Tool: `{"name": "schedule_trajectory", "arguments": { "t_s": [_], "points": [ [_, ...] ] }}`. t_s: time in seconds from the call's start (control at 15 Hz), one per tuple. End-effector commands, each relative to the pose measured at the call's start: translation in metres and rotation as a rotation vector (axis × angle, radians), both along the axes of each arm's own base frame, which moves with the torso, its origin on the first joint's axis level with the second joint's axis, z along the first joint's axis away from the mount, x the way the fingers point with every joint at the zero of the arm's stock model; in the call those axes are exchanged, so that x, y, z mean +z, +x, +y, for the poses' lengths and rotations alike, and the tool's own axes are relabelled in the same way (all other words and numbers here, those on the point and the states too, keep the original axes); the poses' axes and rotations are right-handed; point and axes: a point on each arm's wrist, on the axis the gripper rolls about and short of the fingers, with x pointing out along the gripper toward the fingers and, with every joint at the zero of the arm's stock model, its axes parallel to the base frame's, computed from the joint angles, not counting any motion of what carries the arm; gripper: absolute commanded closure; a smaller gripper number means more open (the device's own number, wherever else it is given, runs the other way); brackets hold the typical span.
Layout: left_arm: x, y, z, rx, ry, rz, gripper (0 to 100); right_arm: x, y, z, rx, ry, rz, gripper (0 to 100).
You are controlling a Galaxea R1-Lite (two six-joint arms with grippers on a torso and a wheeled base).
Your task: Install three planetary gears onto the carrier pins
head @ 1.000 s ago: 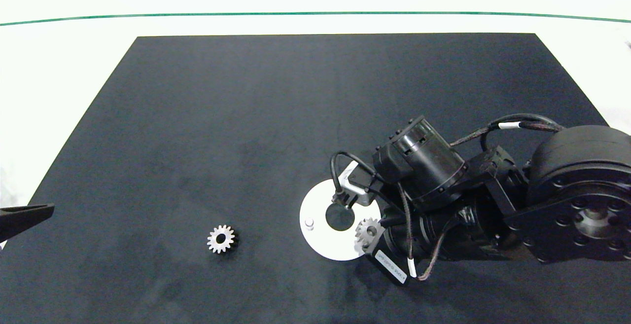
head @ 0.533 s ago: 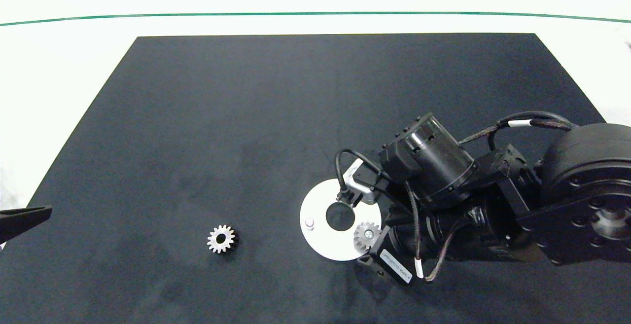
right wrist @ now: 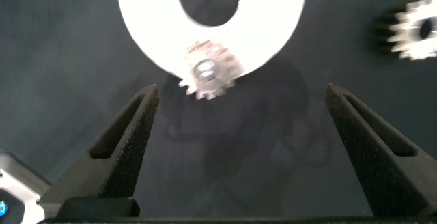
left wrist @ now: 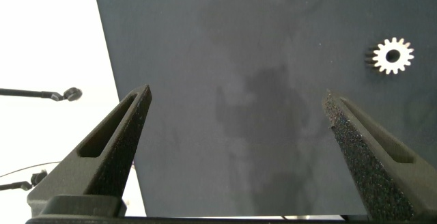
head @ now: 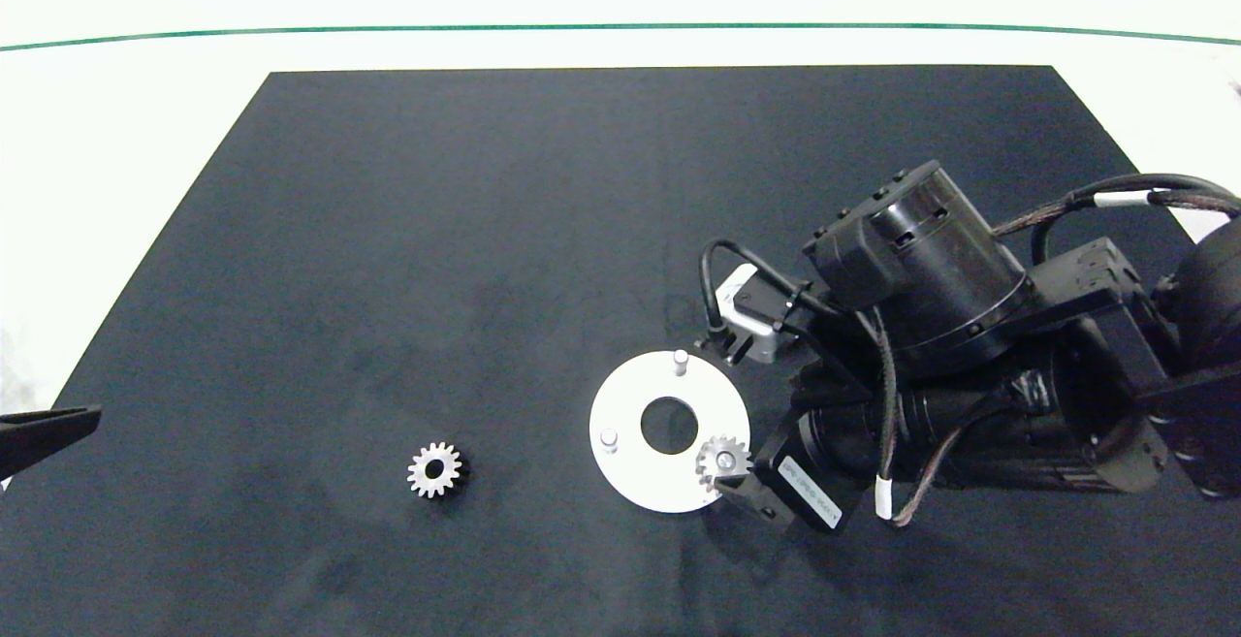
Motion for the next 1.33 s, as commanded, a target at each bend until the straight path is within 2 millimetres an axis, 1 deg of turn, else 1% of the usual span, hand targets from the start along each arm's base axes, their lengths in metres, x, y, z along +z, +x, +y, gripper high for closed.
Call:
{"name": "schedule_trajectory", "arguments": {
  "t_s": [0.07, 0.33, 0.53, 0.93, 1.33],
  "points": [
    [0.0, 0.0, 0.0, -0.003, 0.002, 0.004, 0, 0.014, 0.006, -0.013, -0.044, 0.035, -0.032, 0],
    [0.0, 0.0, -0.001, -0.01, 0.0, 0.003, 0, 0.026, 0.024, -0.031, -0.13, 0.07, -0.067, 0],
    [0.0, 0.0, -0.001, -0.013, 0.0, 0.004, 0, 0.031, 0.035, -0.041, -0.19, 0.093, -0.075, 0],
    [-0.001, -0.001, -0.002, -0.021, 0.0, 0.006, 0, 0.032, 0.048, -0.051, -0.262, 0.141, -0.101, 0],
    [-0.002, -0.001, -0.002, -0.021, 0.0, 0.007, 0, 0.033, 0.05, -0.051, -0.268, 0.151, -0.113, 0]
  ]
}}
